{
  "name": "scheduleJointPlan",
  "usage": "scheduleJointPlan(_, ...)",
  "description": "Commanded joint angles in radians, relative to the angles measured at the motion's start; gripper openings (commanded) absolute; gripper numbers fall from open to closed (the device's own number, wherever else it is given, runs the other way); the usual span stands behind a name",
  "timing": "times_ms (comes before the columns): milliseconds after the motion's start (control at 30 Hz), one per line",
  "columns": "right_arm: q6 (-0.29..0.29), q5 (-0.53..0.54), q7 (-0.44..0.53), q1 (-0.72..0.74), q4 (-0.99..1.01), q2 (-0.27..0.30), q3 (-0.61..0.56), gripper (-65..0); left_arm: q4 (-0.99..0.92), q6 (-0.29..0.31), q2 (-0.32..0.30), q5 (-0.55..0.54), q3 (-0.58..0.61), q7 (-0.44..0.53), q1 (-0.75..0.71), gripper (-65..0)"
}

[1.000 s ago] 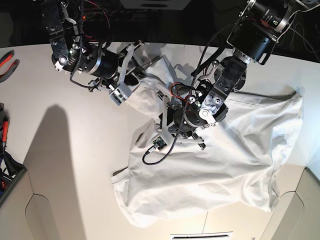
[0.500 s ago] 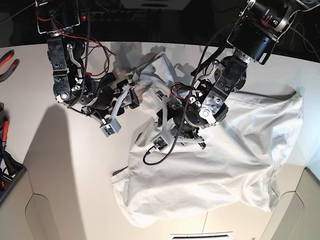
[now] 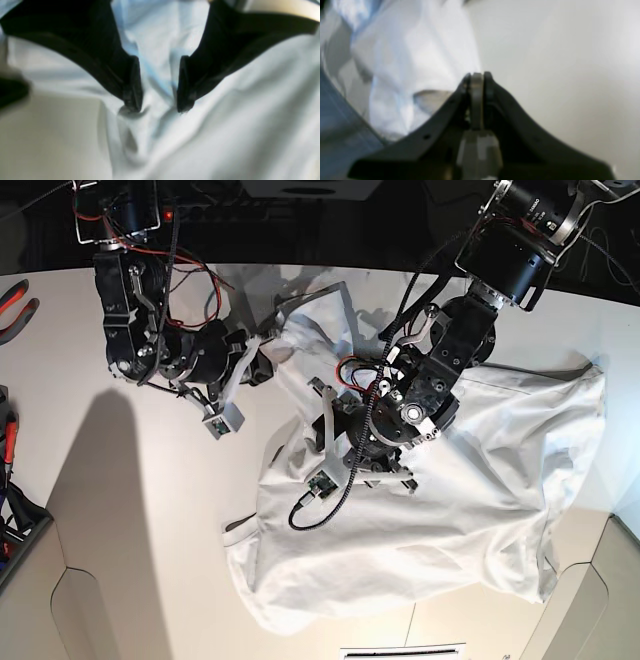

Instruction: Layout the t-shirt on the table in an organized manner, then fold the t-shirt properly

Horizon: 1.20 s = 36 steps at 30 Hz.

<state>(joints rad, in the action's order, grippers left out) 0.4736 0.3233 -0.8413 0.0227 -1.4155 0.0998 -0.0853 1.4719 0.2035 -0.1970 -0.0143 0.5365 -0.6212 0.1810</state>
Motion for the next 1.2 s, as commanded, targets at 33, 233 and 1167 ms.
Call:
scheduleJointPlan(33, 0.002, -0.002, -0.036, -0.028, -0.087, 0.003, 0.001, -65.0, 0.054, -0.009, 0.003, 0.003, -0.005, 0.018, 0.024, -38.1)
scheduleJointPlan(233, 0.001, -0.002, -0.135, -0.133, -0.262, 0.003, 0.001, -65.0, 0.07, 0.002, 0.003, 0.003, -0.006, 0.018, 0.021, -38.1)
scheduleJointPlan(1167, 0.042, 0.282, -0.197, -0.474, -0.894, 0.002, -0.154, -65.0, 0.07, 0.017, 0.003, 0.003, -0.006, 0.014, 0.021, -38.1)
